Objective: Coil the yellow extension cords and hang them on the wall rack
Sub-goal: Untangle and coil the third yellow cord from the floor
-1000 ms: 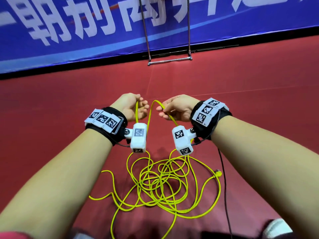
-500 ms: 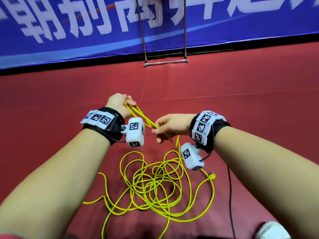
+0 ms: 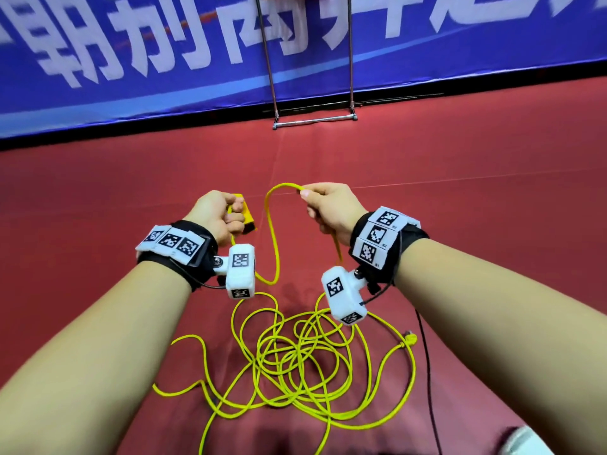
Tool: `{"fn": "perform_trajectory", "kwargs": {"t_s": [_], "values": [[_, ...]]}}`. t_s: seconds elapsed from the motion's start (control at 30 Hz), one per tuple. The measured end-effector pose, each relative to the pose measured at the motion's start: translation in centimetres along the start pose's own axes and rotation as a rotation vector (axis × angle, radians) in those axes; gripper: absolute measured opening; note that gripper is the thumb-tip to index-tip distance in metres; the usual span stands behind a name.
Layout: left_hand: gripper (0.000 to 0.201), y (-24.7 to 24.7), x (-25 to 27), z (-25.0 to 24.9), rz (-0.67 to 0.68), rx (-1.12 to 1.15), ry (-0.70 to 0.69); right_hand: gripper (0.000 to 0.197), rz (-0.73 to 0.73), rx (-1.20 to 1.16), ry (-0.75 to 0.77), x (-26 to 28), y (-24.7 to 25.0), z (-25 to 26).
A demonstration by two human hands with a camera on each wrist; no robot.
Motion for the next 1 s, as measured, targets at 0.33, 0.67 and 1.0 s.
{"fn": "perform_trajectory", "kwargs": {"t_s": [0.33, 0.67, 1.0], "values": [[0.033, -4.2, 0.8, 2.2, 0.137, -0.143, 0.138, 0.028, 0.001, -0.28, -0.11, 0.1, -0.2, 0.0], [0.038, -4.1, 0.1, 2.6, 0.11, -0.011, 0.176, 0.024, 0.042, -0.14, -0.101, 0.7, 0.2, 0.2], [0.03, -4.7, 0.3, 2.8, 0.089, -0.005, 0.12, 0.035, 0.077, -0.171, -0.118, 1.1, -1.2, 0.3]]}}
Point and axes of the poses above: each hand's wrist, its own x-axis away from the middle knuckle, its own y-axis out of the back of the hand, z = x × y, the point moved 3 cm from there along -x, towards the middle knuckle, and after that the axes turned 6 degrees about y, right-handed, at the moved point
